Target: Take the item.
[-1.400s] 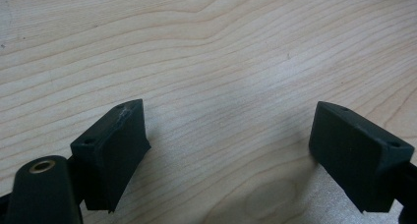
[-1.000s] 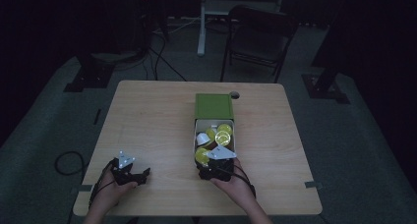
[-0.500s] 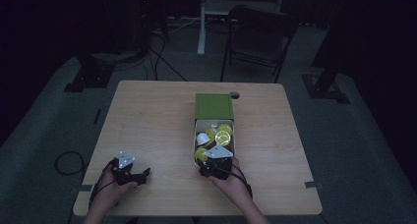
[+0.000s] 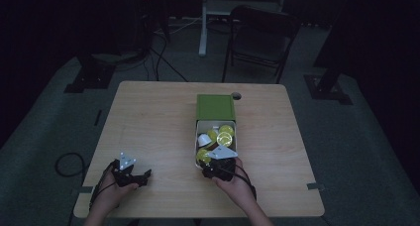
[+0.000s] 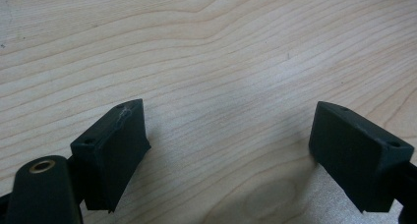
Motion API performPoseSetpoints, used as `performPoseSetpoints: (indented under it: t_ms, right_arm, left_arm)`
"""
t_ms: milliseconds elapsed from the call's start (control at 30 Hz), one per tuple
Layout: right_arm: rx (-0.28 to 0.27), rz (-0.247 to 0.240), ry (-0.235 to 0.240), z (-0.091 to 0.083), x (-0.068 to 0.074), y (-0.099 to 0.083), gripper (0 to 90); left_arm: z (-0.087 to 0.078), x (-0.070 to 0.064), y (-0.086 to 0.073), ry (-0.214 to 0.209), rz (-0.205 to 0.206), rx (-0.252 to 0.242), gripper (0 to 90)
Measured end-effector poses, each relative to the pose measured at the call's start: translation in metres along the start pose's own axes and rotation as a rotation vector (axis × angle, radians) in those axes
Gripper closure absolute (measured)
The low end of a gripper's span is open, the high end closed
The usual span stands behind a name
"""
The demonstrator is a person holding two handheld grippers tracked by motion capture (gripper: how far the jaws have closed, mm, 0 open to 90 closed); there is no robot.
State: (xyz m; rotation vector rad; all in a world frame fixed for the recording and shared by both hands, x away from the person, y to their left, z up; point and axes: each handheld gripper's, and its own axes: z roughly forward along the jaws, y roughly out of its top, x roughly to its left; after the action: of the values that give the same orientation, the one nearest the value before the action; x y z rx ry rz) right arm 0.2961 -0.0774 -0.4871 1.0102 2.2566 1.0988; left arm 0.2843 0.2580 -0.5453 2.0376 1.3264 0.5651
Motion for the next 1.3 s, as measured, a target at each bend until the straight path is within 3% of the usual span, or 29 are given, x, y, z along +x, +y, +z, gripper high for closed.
performPoseSetpoints:
  t_ms: [567, 1300]
  right_arm:
    - [-0.046, -0.002, 0.024, -0.027, -0.013, 0.013, 39.6]
    - [-0.123, 0.042, -0.046, -0.065, -0.052, 0.021, 39.6]
  left_arm:
    - [0.000, 0.000, 0.000, 0.001, -0.002, -0.002, 15.1]
    - [0.000, 0.000, 0.000, 0.000, 0.000, 0.000, 15.1]
